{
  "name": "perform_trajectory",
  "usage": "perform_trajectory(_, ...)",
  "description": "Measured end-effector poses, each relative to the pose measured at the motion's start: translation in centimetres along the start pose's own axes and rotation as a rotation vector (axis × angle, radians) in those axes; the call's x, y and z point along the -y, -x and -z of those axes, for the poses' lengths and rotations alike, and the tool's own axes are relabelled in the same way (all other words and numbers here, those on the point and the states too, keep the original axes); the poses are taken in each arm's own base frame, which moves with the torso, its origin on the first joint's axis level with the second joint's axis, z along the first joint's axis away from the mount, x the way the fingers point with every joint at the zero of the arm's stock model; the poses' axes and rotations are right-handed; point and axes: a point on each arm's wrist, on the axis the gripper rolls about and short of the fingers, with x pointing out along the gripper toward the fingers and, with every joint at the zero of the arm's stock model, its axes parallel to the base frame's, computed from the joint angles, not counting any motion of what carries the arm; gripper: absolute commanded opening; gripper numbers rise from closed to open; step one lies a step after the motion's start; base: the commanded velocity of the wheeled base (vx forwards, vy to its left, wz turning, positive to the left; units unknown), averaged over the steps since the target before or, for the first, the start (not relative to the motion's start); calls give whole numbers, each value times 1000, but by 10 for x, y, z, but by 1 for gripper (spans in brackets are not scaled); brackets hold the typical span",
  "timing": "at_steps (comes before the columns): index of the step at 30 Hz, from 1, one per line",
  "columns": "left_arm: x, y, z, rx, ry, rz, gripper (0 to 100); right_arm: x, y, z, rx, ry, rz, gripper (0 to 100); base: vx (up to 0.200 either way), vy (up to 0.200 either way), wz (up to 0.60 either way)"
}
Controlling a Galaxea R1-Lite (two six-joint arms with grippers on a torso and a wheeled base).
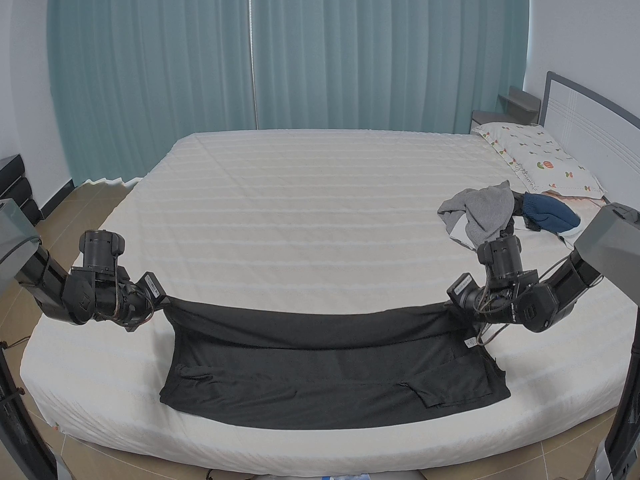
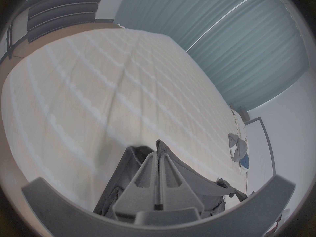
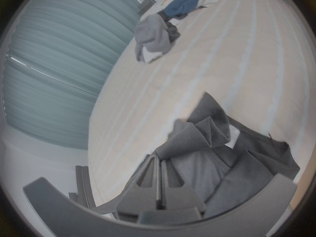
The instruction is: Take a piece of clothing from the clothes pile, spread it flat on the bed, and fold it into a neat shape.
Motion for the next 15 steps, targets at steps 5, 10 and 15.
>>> perform_trajectory(5,7,-3,-14,53,-10,27,0,-20,-1,-18,56,28,-65,0,0,0,0)
perform_trajectory(10,0,-7,-12,44,-11,11,0,-12,-2,-16,48,69,-39,0,0,0,0)
perform_trajectory(15,-19,-7,1,-7,-64,-42,0,11,2,-2,0,118,36,0,0,0,0)
